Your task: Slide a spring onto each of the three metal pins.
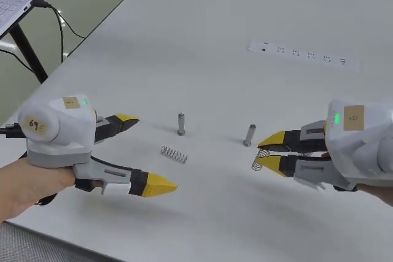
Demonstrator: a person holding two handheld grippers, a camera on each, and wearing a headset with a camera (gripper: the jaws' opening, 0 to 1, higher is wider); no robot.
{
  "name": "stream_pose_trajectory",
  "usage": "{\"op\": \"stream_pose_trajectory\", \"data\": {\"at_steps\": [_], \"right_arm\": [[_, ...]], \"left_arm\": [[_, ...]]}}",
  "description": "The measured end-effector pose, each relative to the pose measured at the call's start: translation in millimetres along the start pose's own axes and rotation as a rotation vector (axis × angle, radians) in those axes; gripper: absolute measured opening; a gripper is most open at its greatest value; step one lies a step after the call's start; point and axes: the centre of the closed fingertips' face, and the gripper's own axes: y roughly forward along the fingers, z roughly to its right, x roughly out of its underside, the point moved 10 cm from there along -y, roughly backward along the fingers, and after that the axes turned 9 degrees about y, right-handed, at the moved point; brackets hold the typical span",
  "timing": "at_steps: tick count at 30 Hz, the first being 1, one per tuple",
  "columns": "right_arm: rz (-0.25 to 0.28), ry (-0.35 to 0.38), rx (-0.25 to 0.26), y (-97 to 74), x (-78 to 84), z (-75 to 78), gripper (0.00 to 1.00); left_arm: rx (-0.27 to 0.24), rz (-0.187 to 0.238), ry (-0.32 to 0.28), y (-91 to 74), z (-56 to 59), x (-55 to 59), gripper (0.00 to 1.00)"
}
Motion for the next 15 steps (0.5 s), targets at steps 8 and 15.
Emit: {"op": "stream_pose_trajectory", "data": {"at_steps": [8,15], "right_arm": [[-0.03,0.059,-0.011,3.3,-12.1,24.3,0.07],[-0.052,0.083,0.001,6.1,-24.2,42.9,0.07]], "left_arm": [[-0.005,0.006,0.001,-3.2,-2.7,-2.4,0.98],[-0.007,0.007,-0.001,-4.0,-3.7,-1.9,0.98]]}}
